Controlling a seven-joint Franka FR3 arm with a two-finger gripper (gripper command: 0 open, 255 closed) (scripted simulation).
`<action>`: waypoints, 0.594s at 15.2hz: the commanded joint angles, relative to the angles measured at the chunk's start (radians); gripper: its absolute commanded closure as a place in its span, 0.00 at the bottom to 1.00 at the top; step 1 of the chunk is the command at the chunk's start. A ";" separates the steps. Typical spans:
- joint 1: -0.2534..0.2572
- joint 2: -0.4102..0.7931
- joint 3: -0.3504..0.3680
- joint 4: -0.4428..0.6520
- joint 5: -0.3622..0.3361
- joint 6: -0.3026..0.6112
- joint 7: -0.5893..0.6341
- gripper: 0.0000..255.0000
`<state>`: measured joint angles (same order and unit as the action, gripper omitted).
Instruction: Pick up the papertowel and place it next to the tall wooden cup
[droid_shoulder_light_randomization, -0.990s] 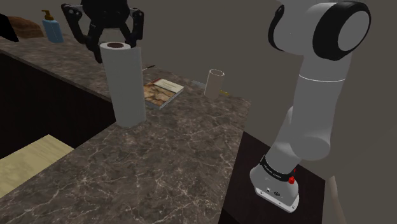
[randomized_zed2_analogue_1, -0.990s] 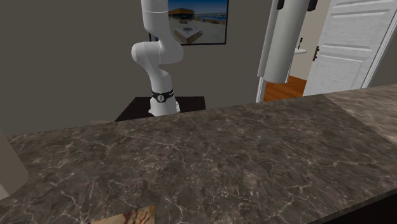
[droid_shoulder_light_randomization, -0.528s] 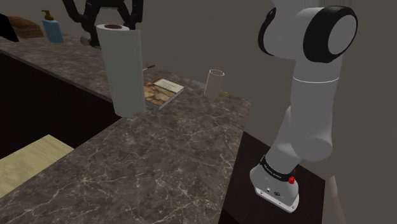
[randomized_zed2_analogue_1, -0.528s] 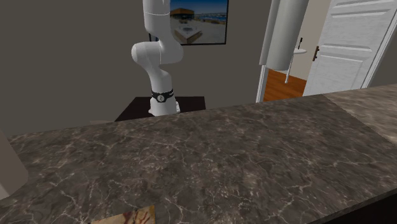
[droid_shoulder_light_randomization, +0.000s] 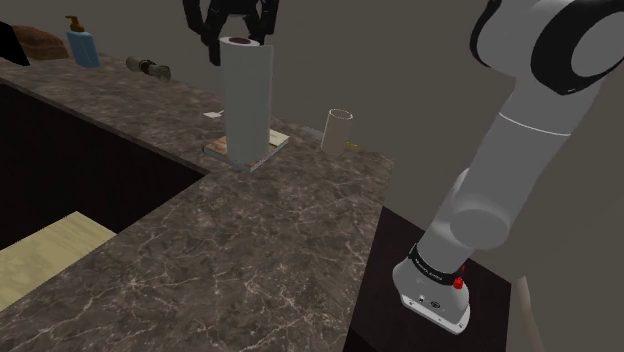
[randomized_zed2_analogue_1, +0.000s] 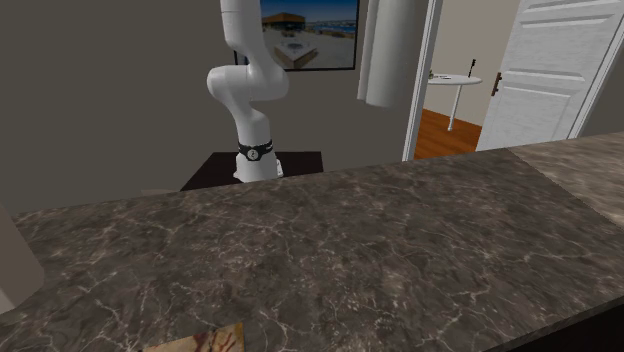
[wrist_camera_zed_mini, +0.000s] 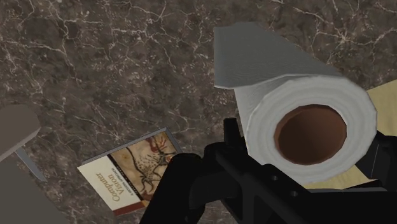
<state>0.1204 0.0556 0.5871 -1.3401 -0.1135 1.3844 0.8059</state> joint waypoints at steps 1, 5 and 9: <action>-0.044 -0.081 -0.031 -0.087 0.047 0.025 -0.066 1.00; -0.099 -0.208 -0.108 -0.219 0.106 0.052 -0.191 1.00; -0.134 -0.307 -0.189 -0.321 0.135 0.067 -0.309 1.00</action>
<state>-0.0050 -0.2216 0.4194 -1.6246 0.0119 1.4420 0.5287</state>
